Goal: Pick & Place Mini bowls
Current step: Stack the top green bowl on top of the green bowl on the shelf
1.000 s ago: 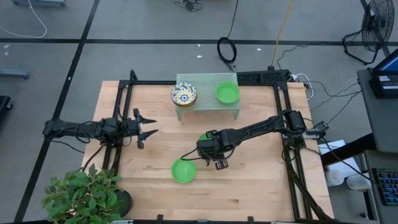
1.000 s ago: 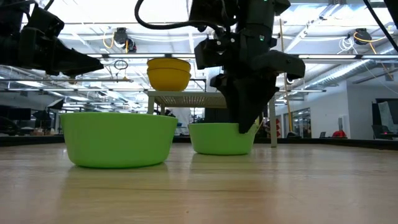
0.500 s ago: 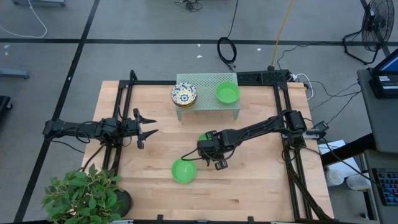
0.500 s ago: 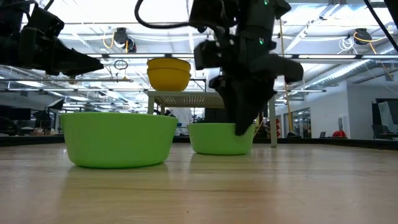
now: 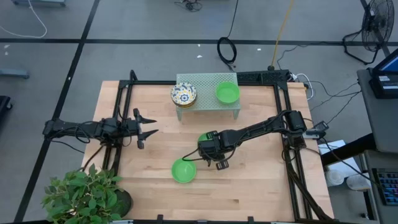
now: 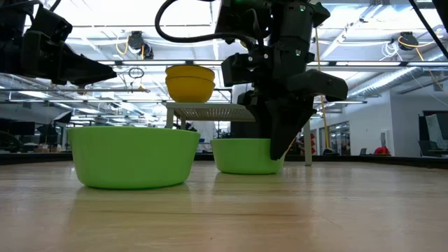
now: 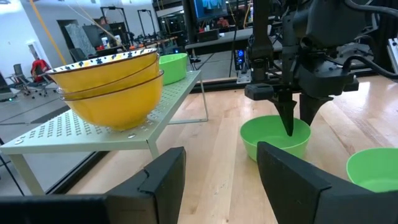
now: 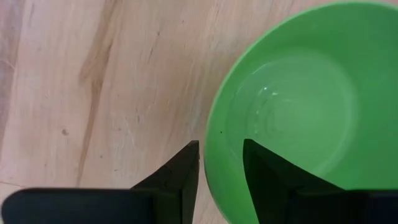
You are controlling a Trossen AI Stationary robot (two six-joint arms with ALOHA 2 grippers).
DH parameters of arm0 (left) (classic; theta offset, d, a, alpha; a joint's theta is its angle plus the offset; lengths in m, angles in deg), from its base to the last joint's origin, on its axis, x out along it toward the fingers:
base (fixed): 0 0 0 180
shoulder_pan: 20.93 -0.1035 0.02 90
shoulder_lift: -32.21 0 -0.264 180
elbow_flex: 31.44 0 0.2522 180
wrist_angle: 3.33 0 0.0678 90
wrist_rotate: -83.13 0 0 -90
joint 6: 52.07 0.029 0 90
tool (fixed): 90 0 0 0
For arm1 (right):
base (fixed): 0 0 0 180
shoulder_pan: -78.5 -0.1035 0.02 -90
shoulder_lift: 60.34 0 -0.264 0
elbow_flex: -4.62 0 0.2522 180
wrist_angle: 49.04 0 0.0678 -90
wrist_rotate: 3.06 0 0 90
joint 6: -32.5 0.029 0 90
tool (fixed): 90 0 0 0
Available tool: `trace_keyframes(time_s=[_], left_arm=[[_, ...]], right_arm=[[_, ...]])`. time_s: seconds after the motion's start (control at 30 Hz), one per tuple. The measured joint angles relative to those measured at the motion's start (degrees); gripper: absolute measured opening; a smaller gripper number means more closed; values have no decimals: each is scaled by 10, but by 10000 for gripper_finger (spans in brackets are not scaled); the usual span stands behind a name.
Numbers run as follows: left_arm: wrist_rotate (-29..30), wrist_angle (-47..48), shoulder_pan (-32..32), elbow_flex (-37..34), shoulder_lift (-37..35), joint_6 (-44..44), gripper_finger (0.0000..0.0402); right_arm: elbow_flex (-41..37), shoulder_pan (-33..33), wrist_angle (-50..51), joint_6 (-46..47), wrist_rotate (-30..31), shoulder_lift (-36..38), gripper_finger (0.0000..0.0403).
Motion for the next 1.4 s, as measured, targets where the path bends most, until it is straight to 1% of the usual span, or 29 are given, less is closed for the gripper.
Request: trace_keyframes(time_s=[0.27,0.57,1.1,1.4], left_arm=[[0,0,0,0,0,0,202],[0,0,0,0,0,0,202],[0,0,0,0,0,0,202],[0,0,0,0,0,0,202]], right_arm=[[0,0,-2,-5,0,0,112],[0,0,-3,-44,0,0,112],[0,-4,-15,-35,2,-1,112],[3,-12,1,-26,4,-1,112]])
